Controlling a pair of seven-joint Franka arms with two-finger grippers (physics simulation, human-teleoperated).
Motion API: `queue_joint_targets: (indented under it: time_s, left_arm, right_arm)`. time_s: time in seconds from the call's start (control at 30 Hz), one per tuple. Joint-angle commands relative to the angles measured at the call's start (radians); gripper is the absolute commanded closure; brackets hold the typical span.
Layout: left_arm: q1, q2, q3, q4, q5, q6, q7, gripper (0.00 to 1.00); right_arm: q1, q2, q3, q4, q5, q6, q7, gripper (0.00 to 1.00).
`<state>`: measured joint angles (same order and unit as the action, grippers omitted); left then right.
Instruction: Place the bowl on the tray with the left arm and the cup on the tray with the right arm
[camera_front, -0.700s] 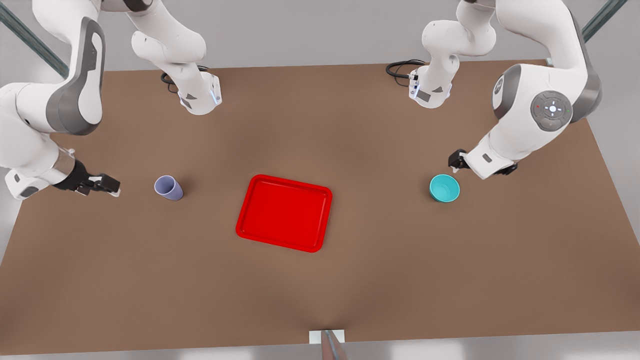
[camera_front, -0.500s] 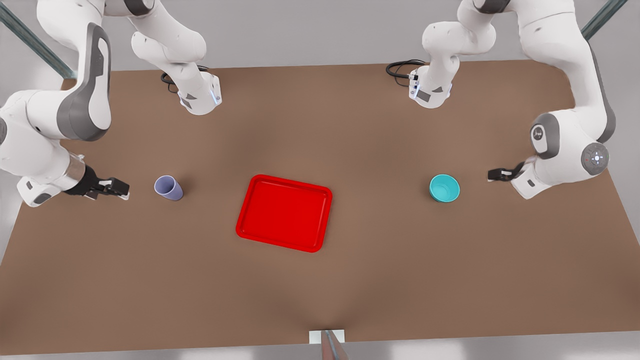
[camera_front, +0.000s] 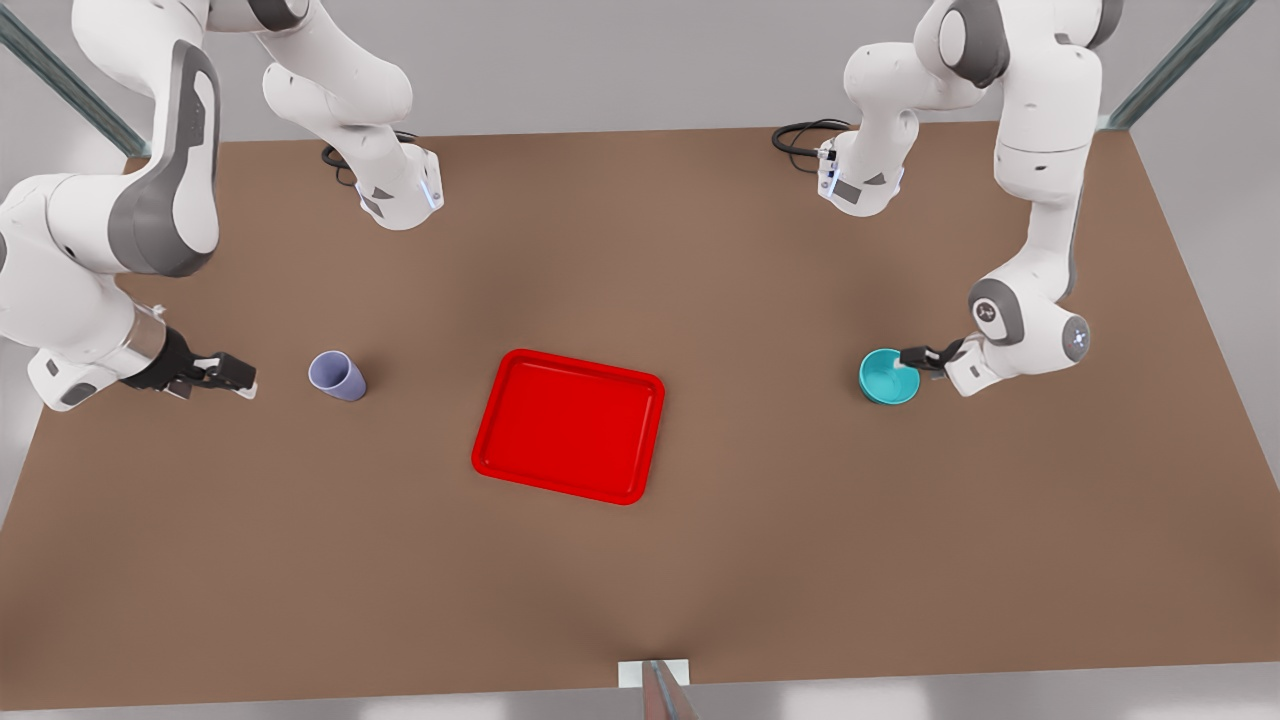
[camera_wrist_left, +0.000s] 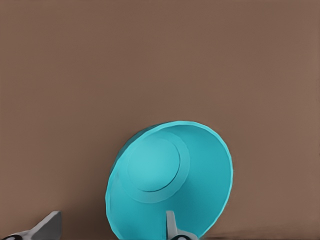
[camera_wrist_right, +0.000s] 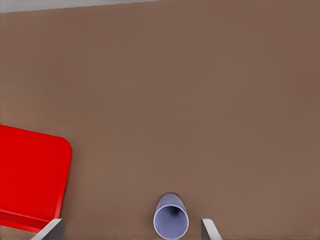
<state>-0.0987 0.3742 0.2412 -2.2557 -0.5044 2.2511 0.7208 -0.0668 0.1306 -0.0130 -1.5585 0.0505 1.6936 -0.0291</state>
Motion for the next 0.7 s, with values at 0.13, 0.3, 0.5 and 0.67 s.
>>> queue_joint_targets:
  time_s: [0.13, 0.3, 0.5, 0.67]
  left_arm:
    - [-0.021, 0.015, 0.0, 0.005, -0.022, 0.005, -0.014, 0.52]
    - [-0.021, 0.015, -0.002, 0.016, -0.022, 0.01, -0.038, 0.74]
    - [-0.03, 0.037, -0.002, 0.031, -0.016, 0.042, -0.043, 0.78]
    - [-0.03, 0.037, -0.003, 0.051, -0.013, 0.027, -0.095, 0.79]
  right_arm:
    - [0.005, -0.005, 0.001, -0.006, 0.0, 0.003, 0.0, 0.0]
    - [0.007, -0.003, 0.001, -0.008, 0.0, 0.006, 0.0, 0.0]
    - [0.005, -0.003, 0.001, -0.008, 0.002, 0.003, 0.0, 0.0]
    - [0.007, -0.005, 0.001, -0.008, 0.002, 0.001, 0.0, 0.0]
